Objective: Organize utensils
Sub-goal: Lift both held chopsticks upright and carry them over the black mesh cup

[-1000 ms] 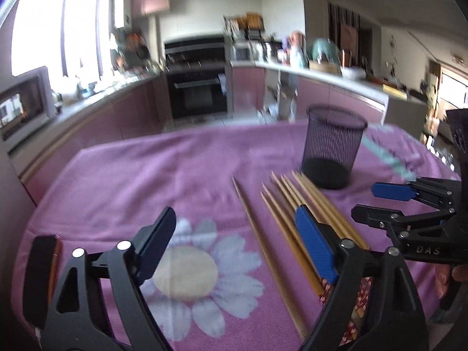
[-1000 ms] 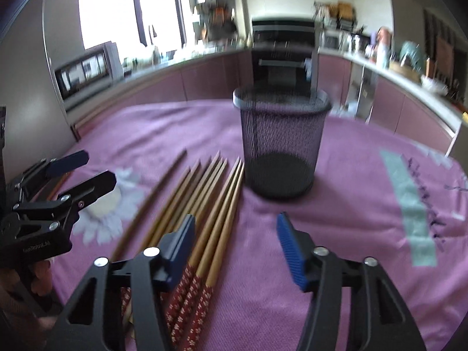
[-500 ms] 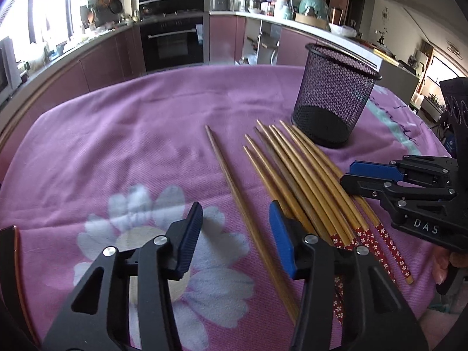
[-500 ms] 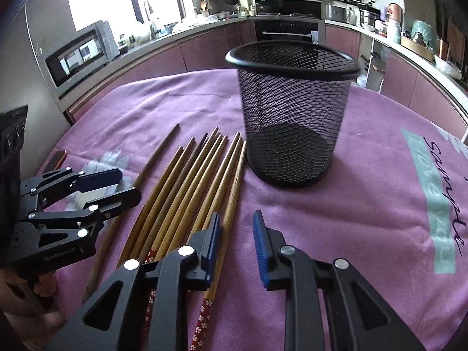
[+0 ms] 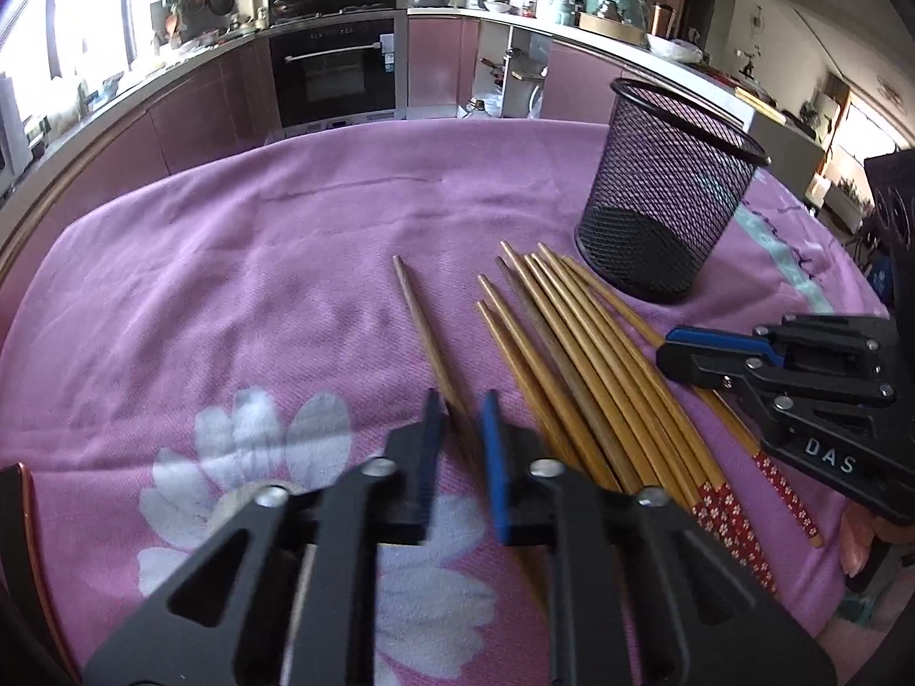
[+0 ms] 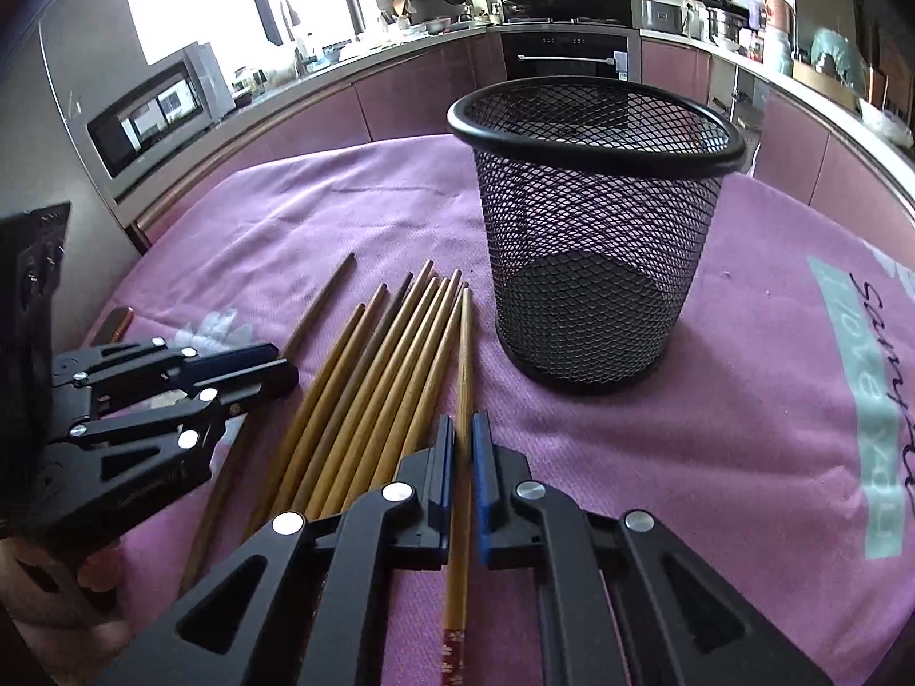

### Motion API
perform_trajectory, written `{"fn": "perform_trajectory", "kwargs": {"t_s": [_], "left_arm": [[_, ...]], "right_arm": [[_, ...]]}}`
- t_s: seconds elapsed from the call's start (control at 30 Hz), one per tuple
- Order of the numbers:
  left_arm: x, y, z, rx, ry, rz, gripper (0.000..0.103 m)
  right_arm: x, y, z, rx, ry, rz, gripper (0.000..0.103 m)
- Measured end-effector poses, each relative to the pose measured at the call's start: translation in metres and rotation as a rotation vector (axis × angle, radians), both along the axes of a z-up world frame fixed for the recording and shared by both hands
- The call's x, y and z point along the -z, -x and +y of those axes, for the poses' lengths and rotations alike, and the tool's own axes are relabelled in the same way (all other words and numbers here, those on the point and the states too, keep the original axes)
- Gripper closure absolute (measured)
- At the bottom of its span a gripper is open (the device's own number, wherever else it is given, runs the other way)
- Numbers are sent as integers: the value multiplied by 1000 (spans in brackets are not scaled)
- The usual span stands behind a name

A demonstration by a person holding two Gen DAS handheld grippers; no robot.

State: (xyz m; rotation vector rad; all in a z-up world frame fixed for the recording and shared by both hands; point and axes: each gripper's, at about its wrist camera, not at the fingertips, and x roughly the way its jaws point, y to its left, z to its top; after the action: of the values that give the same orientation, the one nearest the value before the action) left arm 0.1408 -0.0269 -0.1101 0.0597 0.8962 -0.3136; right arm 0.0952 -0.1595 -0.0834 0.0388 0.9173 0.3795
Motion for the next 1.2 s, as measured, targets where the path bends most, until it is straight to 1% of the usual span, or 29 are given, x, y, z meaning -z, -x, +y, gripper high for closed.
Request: {"fn": "perform_trajectory", "kwargs": {"t_s": [0.17,0.33,0.5,0.63,0.83,1.03,1.13,1.2], "left_arm": [[-5,3,8,-37,50,-8,95],[-26,13,18,-13,109,-44,95],[-64,24,24,62,192,-107,95],[-102,32,25,119,258,-180,95],[-151,41,23,163,342,-282,95],[-194,31,14,151,386,-372,95],[-209,22,6,153,399,-384,95],[-220,17,-2,155,393,-403,96]], "right_arm": [[-12,8,-5,-14,-27,-33,98],[-36,20,-14,-37,-73,-99,98],[-65,28,-28,-41,-132,-173,98],[-91,35,-41,-34,-168,-250,98],[-125,38,-57,-20,-192,-357,98],[-150,28,-67,-16,-210,-417,98],[-166,22,-72,-18,-206,-455,98],[-175,19,-75,-16,-201,-474,98]]}}
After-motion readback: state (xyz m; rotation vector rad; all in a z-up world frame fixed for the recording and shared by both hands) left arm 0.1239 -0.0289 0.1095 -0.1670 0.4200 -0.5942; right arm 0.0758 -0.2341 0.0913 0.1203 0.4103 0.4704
